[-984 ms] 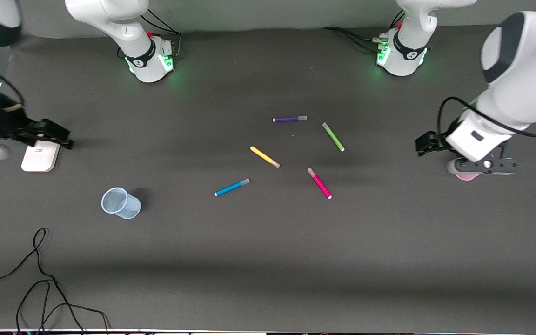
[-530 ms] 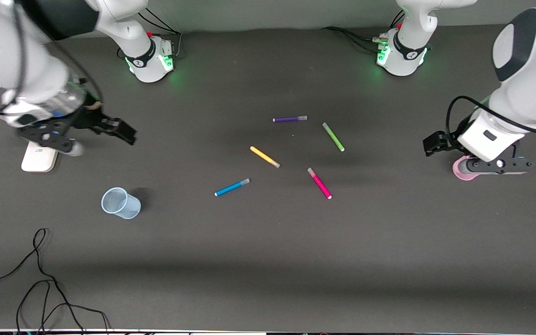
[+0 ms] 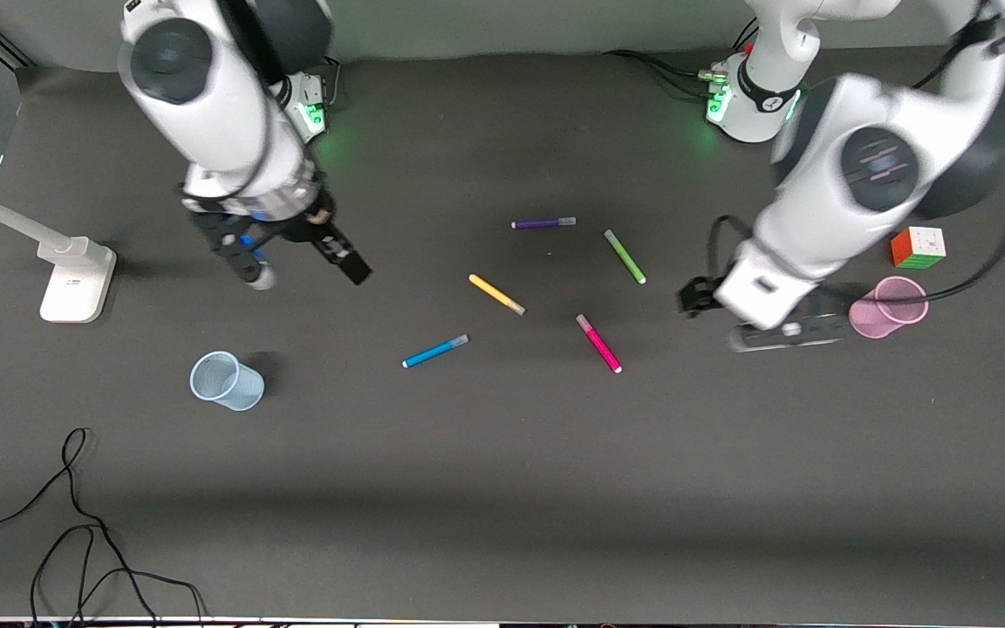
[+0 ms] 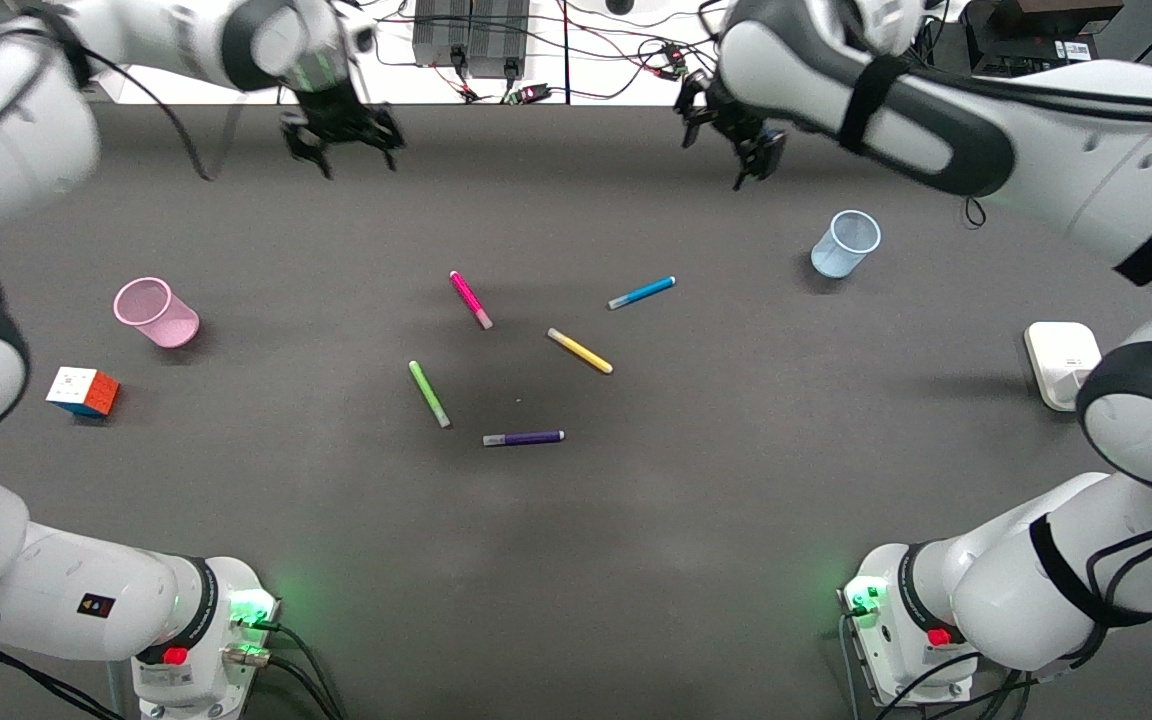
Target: Place pink and blue markers in matching cups
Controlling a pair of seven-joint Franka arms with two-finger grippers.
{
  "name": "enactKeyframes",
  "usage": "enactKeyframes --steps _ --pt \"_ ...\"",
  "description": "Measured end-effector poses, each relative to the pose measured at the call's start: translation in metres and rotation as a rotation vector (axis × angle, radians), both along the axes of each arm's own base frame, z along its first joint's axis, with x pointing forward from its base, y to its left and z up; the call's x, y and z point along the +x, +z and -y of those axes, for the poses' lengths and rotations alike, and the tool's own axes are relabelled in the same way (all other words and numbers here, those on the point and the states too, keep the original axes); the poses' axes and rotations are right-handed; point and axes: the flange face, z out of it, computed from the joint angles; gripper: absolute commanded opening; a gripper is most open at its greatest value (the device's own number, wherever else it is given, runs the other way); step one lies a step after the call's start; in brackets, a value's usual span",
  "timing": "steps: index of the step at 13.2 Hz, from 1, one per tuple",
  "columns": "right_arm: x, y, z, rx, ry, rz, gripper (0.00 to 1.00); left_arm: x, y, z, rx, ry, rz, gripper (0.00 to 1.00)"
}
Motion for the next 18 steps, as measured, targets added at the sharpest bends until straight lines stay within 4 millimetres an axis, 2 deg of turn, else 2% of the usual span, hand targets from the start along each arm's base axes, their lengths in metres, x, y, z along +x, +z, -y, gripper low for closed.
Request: enactKeyframes --steps 3,7,9,10,11,13,15,18 --pt "0.011 -0.021 -0.014 -0.01 -0.184 -0.012 1.0 -0.002 -0.069 0.047 0.007 0.088 -0.043 0.98" --pt "0.023 -0.039 -0.021 -0.005 -0.342 -0.033 1.0 0.003 -0.15 0.065 0.02 0.279 -0.088 0.95" --pt "0.023 -0.047 -0.026 -0.007 -0.354 -0.048 1.0 -0.001 -0.186 0.084 0.012 0.345 -0.087 0.84" --pt "0.02 -0.053 -0.034 -0.012 -0.359 -0.057 1.0 -0.006 -0.203 0.093 0.014 0.357 -0.093 0.83" --pt "0.016 -0.06 -0.042 -0.02 -0.362 -0.064 1.0 -0.01 -0.217 0.098 0.02 0.364 -0.104 0.81" --pt "0.01 -0.077 -0.06 -0.026 -0.36 -0.073 1.0 -0.014 -0.24 0.099 0.036 0.367 -0.129 0.68" --pt "0.011 -0.1 -0.072 -0.029 -0.375 -0.072 1.0 -0.015 -0.252 0.097 0.045 0.368 -0.142 0.66" --pt "0.016 -0.144 -0.081 -0.035 -0.388 -0.068 1.0 -0.018 -0.262 0.103 0.037 0.362 -0.136 0.66"
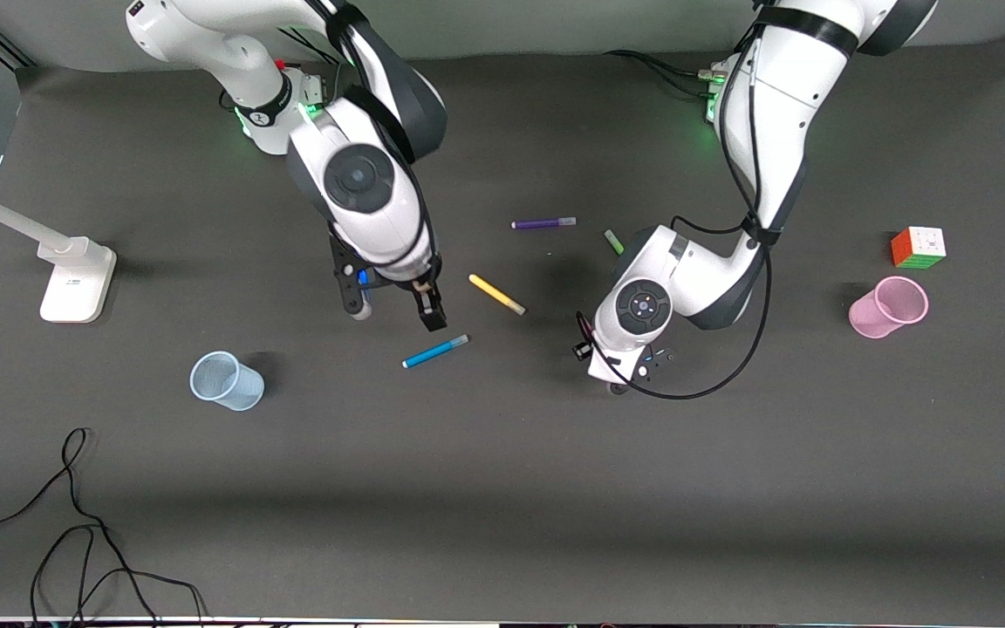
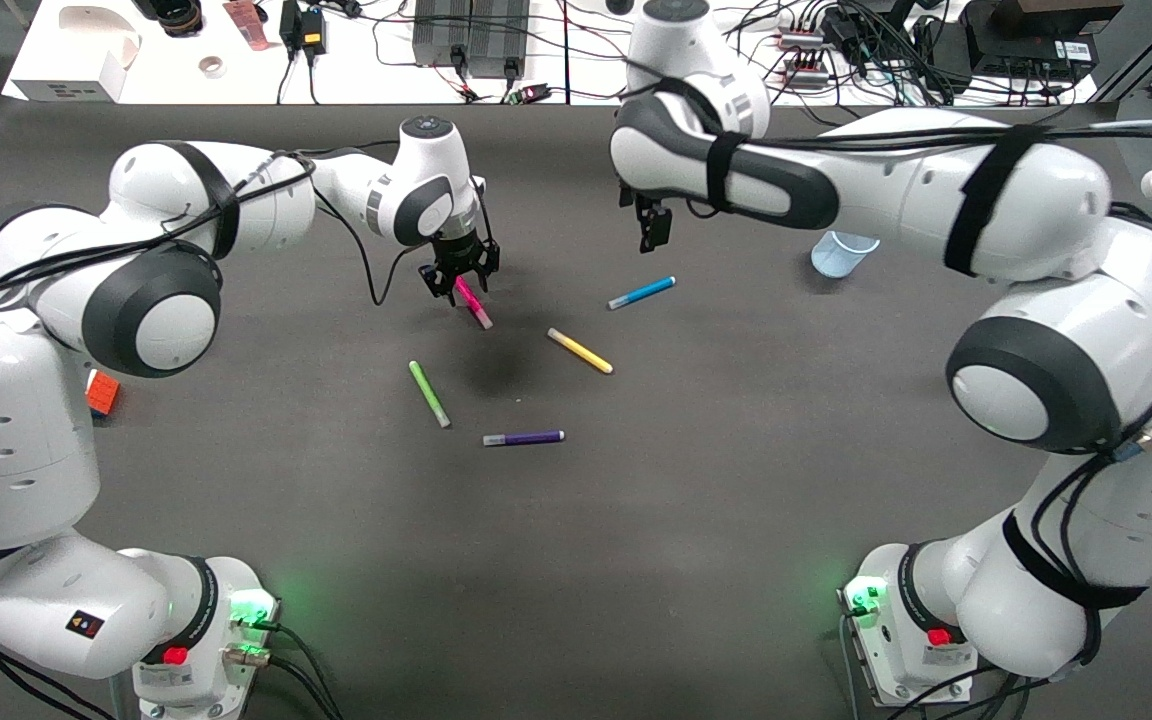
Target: Place pink and blue markers in matching cups
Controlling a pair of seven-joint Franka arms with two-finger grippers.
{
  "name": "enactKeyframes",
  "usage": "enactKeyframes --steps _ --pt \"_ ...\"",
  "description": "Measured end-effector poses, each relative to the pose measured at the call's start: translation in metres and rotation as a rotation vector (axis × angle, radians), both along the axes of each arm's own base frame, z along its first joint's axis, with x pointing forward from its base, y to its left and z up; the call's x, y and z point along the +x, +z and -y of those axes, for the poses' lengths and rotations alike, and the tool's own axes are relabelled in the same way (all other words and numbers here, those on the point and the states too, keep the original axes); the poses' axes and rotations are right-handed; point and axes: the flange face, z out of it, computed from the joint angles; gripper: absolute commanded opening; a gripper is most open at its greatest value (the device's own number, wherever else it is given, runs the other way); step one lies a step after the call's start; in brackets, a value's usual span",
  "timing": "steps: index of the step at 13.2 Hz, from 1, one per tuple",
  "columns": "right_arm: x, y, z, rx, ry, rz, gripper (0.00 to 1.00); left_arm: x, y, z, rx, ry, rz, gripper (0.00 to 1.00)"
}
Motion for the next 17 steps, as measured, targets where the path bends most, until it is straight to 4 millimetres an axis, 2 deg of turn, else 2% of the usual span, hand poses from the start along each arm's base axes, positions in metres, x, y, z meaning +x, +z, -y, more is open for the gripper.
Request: enactKeyframes --steps 2,3,5,6,11,14,15,17 --pt "0.001 -0.031 0.002 0.005 -0.006 0.016 1.0 0.0 -0.003 0.001 -0.004 0.0 0.005 0.64" --pt "-0.001 -0.047 0.004 0.011 -0.01 0.029 1.0 0.0 -0.003 0.001 -0.004 0.0 0.006 0.5" --pt "-0.005 -0.078 0.01 0.013 -0.016 0.043 1.0 0.0 -0.003 0.001 -0.004 0.0 0.007 0.07" --pt "-0.006 -0.094 0.012 0.012 -0.018 0.047 1.0 0.0 -0.003 0.001 -0.004 -0.001 0.007 0.0" --pt "-0.004 -0.174 0.017 -0.003 -0.026 0.061 1.0 0.001 -0.002 0.002 -0.011 0.0 0.019 0.0" --pt "-0.001 -0.192 0.023 -0.015 -0.033 0.057 1.0 0.005 0.004 -0.002 -0.007 -0.015 0.023 0.0" --pt "-0.001 -0.194 0.023 -0.013 -0.034 0.062 1.0 0.009 0.015 -0.007 0.002 -0.043 0.011 0.0" --pt "-0.001 -0.201 0.022 -0.011 -0.032 0.067 1.0 0.019 0.06 -0.03 0.02 -0.126 -0.021 0.0"
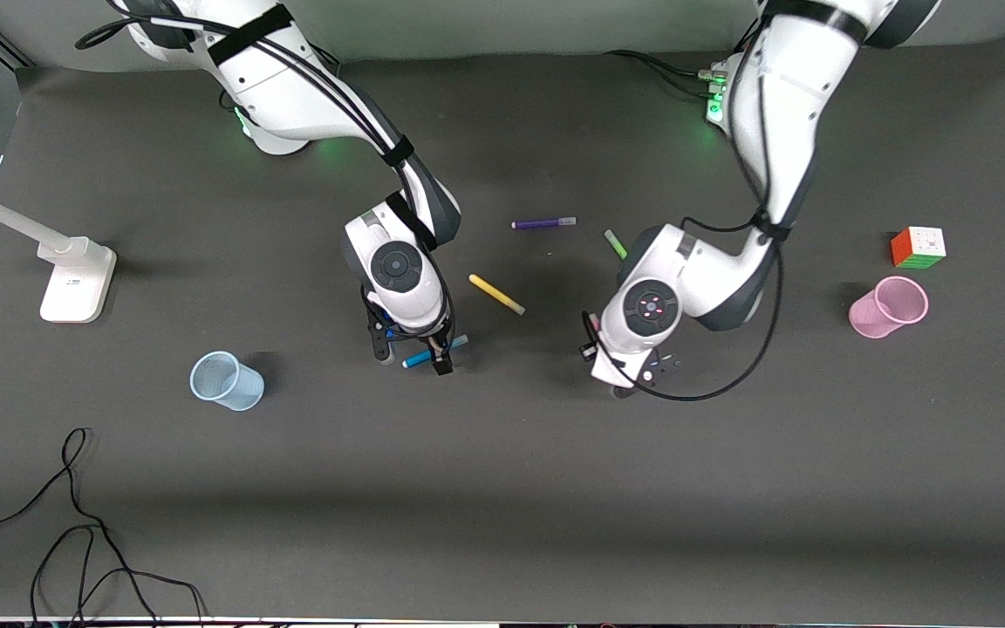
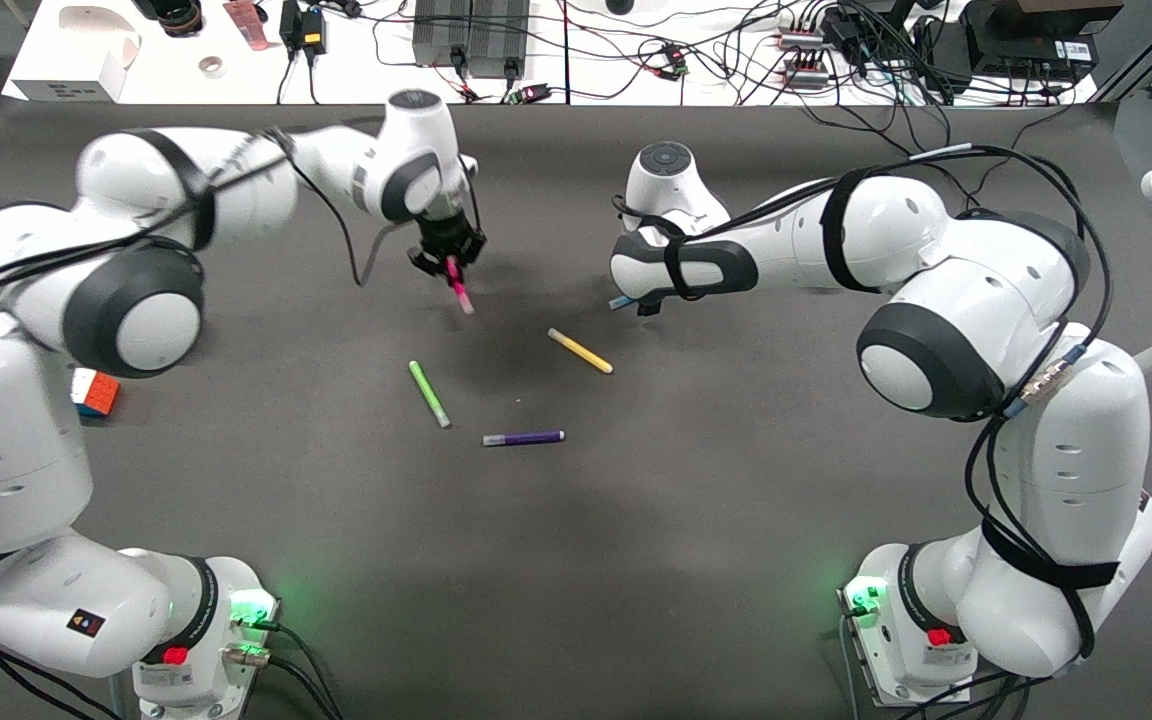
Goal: Place pink and blue markers in matching cups
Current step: 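Lift the blue marker while the left gripper carries the pink marker over the pink cup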
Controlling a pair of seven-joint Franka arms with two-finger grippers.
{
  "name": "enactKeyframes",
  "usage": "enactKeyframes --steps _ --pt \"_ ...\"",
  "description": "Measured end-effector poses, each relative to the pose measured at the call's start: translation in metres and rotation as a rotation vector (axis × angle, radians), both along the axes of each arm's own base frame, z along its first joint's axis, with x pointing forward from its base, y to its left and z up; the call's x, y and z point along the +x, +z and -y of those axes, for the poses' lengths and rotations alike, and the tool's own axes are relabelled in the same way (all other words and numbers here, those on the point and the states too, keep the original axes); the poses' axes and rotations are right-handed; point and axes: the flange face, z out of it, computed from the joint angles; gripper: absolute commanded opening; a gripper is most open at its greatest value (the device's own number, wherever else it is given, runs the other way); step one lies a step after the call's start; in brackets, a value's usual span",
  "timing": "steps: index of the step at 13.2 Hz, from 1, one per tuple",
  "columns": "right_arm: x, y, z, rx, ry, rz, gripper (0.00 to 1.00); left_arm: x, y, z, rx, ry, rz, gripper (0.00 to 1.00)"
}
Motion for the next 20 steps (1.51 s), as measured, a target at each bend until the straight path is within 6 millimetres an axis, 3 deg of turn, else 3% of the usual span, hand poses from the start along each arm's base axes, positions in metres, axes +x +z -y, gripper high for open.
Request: enactKeyframes --steps 2,5,7,9,12,16,17,20 --pt "-0.002 -0.005 -0.002 -0.001 0.003 -0.002 1.0 0.009 0.063 -0.041 -0.002 -0.143 -0.031 0.0" --pt "-0.001 -0.009 -0.004 -0.003 0.006 -0.004 0.97 0.016 0.157 -0.133 -0.045 -0.402 -0.061 0.0" --pt "-0.001 -0.011 -0.005 -0.003 0.007 -0.005 0.79 0.019 0.196 -0.204 -0.09 -0.573 -0.057 0.0" --pt "-0.002 -0.01 -0.008 0.0 0.011 -0.004 0.61 0.02 0.216 -0.267 -0.135 -0.727 -0.039 0.0" --pt "-0.003 -0.009 -0.01 0.003 0.02 -0.002 0.36 0.013 0.214 -0.325 -0.178 -0.926 -0.006 0.0" --pt "-0.002 -0.008 -0.011 0.005 0.04 0.0 0.04 -0.017 0.173 -0.378 -0.215 -1.215 0.134 0.0" --pt "-0.002 -0.008 -0.011 0.005 0.051 0.001 0.0 -0.027 0.163 -0.395 -0.253 -1.271 0.182 0.0" --pt "-0.001 -0.008 -0.011 0.005 0.061 0.001 0.0 -0.06 0.131 -0.47 -0.387 -1.388 0.351 0.0"
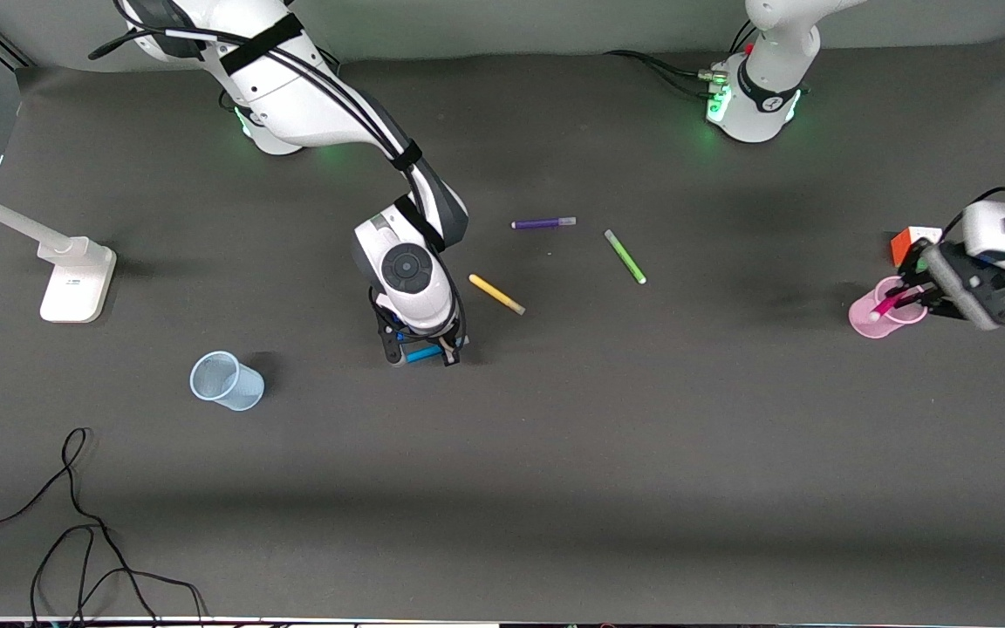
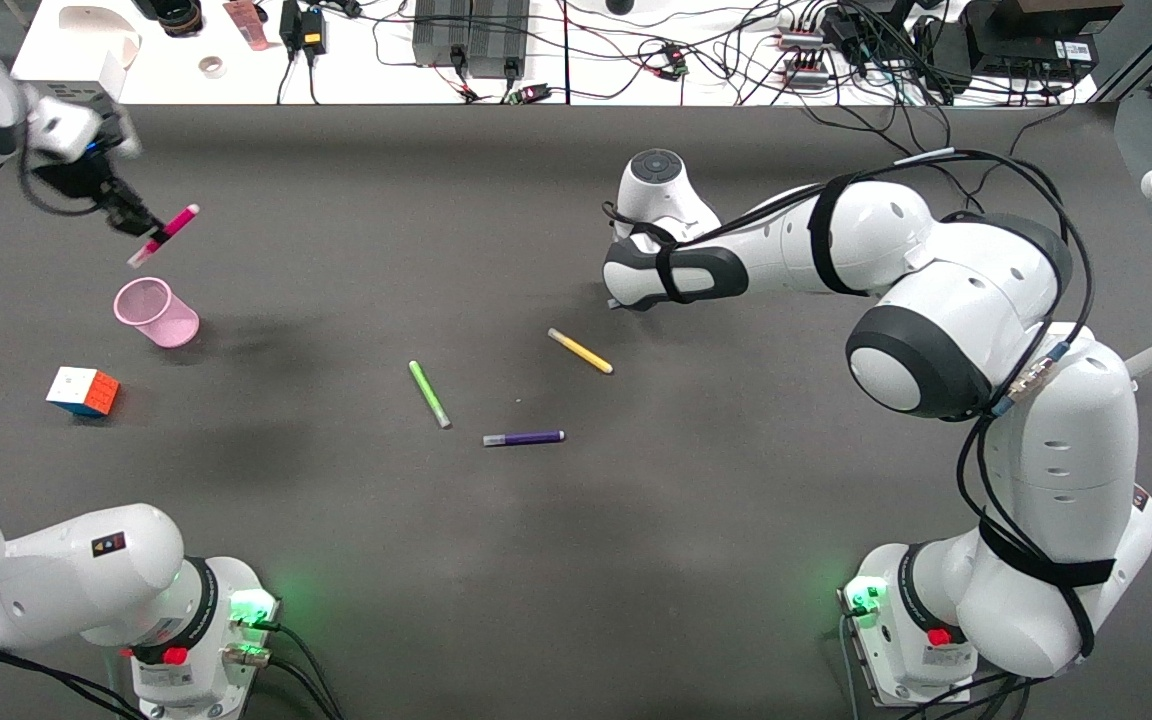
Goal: Place pink and blue markers in matching cups
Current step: 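Lift the blue marker while the left gripper carries the pink marker over the pink cup, then drop the pink marker into the pink cup while the right gripper moves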
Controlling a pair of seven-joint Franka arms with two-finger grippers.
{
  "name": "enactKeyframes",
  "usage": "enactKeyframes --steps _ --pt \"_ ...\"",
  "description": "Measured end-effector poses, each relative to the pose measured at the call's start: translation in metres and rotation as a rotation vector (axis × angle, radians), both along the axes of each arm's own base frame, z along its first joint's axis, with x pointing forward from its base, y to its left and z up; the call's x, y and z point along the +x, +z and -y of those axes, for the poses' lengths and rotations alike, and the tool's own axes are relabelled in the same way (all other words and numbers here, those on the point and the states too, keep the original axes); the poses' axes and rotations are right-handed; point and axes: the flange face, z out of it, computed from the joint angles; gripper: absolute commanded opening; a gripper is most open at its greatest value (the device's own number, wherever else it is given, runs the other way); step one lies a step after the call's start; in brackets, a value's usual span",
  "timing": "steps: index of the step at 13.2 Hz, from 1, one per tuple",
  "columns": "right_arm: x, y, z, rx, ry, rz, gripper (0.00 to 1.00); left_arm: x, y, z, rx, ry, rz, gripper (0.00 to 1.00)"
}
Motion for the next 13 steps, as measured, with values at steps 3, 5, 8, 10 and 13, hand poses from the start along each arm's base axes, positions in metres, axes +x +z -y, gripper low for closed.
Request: enactKeyframes --steps 3,5,8,10,13 --pt "0.007 0.014 -0.002 0.006 0.029 0.01 0.0 -0.034 -0.044 -0.06 -0.178 -0.109 0.115 0.0" --pt "0.018 0.052 0.0 -0.011 0.073 -0.024 0.0 -0.05 -0.086 -0.085 -0.295 -0.162 0.182 0.0" --pt "0.041 0.14 0.024 -0.022 0.178 -0.085 0.0 -0.061 -0.122 -0.102 -0.359 -0.209 0.223 0.0" --pt "0.049 0.196 0.053 -0.013 0.296 -0.116 0.0 -0.06 -0.119 -0.104 -0.373 -0.216 0.231 0.99" --pt "0.056 0.26 0.119 0.015 0.521 -0.161 0.0 -0.06 -0.119 -0.107 -0.392 -0.211 0.234 0.99"
